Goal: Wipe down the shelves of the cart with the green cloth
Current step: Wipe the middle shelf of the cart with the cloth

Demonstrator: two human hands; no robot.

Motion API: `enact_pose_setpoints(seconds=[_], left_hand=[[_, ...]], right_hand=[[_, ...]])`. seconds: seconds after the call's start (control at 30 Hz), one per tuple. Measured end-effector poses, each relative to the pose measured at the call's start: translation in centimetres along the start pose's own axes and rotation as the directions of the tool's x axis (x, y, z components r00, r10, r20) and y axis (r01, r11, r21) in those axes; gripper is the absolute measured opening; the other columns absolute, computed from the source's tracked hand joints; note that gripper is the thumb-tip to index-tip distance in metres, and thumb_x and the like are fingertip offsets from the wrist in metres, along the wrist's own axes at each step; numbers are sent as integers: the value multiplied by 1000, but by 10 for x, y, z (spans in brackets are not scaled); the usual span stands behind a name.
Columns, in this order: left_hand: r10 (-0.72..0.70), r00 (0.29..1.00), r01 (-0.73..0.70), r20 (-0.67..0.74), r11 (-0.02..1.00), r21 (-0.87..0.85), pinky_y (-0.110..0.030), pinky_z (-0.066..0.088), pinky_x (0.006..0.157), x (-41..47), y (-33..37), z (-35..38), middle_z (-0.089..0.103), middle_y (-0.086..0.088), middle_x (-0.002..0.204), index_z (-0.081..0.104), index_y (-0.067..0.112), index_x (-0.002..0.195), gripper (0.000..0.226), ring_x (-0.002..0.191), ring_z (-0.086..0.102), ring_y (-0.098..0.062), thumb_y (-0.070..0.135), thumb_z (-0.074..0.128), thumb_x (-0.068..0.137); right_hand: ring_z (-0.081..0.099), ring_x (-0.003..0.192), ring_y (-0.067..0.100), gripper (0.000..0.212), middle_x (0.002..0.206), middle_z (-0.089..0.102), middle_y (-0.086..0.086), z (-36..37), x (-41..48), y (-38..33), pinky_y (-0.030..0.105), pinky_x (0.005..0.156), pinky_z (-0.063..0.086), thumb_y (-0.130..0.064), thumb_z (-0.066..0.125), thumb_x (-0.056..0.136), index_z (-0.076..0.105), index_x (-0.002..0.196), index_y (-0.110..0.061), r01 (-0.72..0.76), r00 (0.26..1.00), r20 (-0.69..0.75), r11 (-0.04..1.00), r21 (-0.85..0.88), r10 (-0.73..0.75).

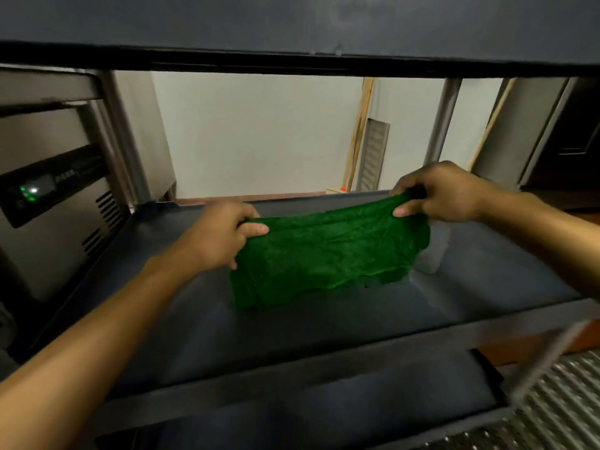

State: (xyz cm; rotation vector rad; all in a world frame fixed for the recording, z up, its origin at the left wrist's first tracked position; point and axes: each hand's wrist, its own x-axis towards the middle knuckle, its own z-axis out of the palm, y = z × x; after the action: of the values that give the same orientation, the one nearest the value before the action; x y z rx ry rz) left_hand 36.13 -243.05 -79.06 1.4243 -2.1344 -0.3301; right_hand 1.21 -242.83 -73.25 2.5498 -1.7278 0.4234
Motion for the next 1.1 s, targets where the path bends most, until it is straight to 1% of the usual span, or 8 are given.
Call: enact_pose_setpoints(seconds=[0.17,0.3,0.47,0.6,0.73,0.93,1.0,1.1], left_hand=[[-60,997,58,-42,998,-37,-38,61,54,30,15,-22,70,-3,93,71,19,94,7,54,70,-24,25,68,94],[-75,990,70,-116,996,-47,-24,55,48,56,31,-15,67,3,97,70,27,94,6,51,69,-15,31,67,94],[-104,973,97,-206,994,-47,-26,58,59,93,50,11,69,-2,102,73,22,100,13,57,71,-20,32,66,95],[-150,964,148,-219,989,-24,-22,54,63,133,64,34,74,-5,98,75,20,103,19,66,73,-22,34,64,95],[-108,960,129,-260,989,65,-24,45,94,180,83,48,74,-9,111,75,13,111,26,101,68,-24,31,63,96],[14,895,34,-446,995,99,-28,40,96,254,120,72,72,-15,115,76,8,111,23,115,63,-31,19,61,97],[43,895,-11,-443,997,75,-25,39,97,263,123,100,71,-17,114,75,7,112,22,113,63,-31,13,66,93],[62,961,-28,-268,991,130,-28,41,94,262,116,154,71,-18,110,75,7,111,23,106,63,-30,8,68,90]], right_hand=[[70,86,20,19,96,73,0,-13,22,14,35,81,58,-20,76,84,74,103,-21,-108,993,-28,977,186,115],[69,72,10,11,88,73,-6,-17,35,42,17,60,55,-15,75,85,72,91,-24,-125,985,-73,932,341,159],[73,82,31,15,95,73,9,-17,65,91,35,75,62,-8,74,85,72,100,-9,-147,974,-75,851,504,212],[73,77,25,15,101,71,16,-20,94,130,28,68,61,0,72,84,70,98,-7,-165,966,-46,740,652,256],[70,90,24,21,107,72,14,-18,127,168,27,81,56,-5,73,85,73,106,-5,-141,945,-206,886,442,254],[66,107,27,18,110,73,10,-24,158,215,26,95,41,-16,67,91,74,106,-9,-107,735,-621,951,290,272],[66,104,29,17,108,73,11,-14,156,232,24,87,40,-13,66,90,73,104,-9,-168,718,-620,944,285,315],[65,101,33,17,103,71,16,19,133,263,24,83,41,1,62,87,72,99,-4,-272,845,-409,935,226,345]])
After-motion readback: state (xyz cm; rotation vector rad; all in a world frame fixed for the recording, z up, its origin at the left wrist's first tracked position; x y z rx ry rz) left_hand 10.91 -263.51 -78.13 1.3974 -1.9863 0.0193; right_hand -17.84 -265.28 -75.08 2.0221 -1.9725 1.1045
